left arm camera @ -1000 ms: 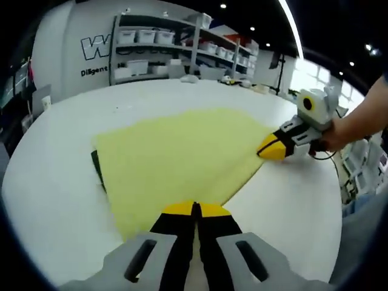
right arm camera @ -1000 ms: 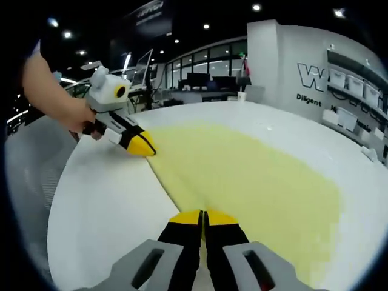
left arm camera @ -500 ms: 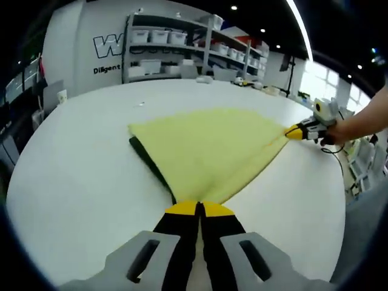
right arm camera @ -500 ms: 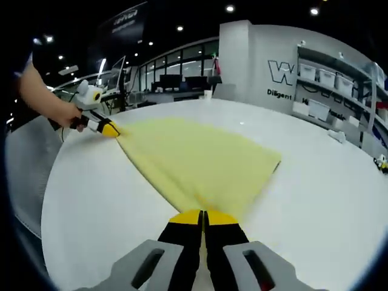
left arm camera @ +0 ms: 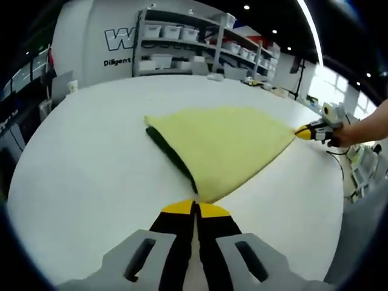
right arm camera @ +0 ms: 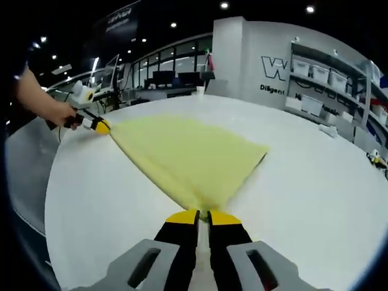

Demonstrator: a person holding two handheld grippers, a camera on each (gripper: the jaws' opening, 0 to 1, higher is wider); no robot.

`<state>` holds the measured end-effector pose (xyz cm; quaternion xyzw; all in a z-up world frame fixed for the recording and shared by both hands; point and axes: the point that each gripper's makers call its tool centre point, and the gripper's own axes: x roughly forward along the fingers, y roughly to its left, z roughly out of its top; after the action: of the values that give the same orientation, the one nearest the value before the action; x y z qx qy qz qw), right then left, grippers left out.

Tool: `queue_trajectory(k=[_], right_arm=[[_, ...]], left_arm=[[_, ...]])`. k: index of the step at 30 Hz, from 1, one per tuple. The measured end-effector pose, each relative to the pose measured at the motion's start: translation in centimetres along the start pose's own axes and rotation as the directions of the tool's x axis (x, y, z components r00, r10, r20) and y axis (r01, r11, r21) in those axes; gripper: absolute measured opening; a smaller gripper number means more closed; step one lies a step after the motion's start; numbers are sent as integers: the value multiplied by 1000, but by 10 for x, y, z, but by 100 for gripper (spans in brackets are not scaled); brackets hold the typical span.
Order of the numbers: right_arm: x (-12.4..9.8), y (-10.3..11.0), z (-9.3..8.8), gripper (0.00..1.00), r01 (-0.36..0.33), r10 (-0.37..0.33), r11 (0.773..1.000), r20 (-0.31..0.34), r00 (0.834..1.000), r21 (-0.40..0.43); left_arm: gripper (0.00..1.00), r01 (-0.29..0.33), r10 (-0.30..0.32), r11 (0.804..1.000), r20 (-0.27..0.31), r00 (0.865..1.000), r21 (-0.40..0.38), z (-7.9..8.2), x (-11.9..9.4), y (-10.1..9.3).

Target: Fold the garment on the visible template until the final outline fits inside the template.

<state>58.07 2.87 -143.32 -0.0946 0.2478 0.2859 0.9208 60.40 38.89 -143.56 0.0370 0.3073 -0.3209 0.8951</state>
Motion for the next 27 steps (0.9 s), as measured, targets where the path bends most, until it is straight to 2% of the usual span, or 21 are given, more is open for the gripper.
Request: queue_trajectory(k=[3,6,11,14,18,20,25,27], right_arm=[[-5,-1,-2,5,10,-10,1000,-13,1000,-6],[-13,-2,6,6,41,-41,998,10,999,47],[-20,15,14,11,41,-43,997,24,999,60],[-24,22,19,13,47,-50,995,37,998,85],[-31,36,31,17,50,-56,994,59,997,94],[-33,41,36,20,59,-70,987,73,995,147],[-37,55,46,26,64,-81,984,99,992,164],[-38,58,49,33,60,-81,980,107,991,191]], left_arm=[[0,2,-2,1000,27,1000,-6,9,-8,-5],[2,-7,9,999,69,998,-39,20,-13,-7],[12,20,-18,999,94,995,-25,28,-14,-28],[22,26,-21,999,99,995,-44,29,-16,-35],[42,29,-23,998,111,994,-54,36,-21,-45],[52,44,-37,998,125,991,-53,40,-22,-50],[66,59,-55,998,119,991,-29,45,-27,-60],[69,60,-56,998,124,991,-29,47,-29,-61]])
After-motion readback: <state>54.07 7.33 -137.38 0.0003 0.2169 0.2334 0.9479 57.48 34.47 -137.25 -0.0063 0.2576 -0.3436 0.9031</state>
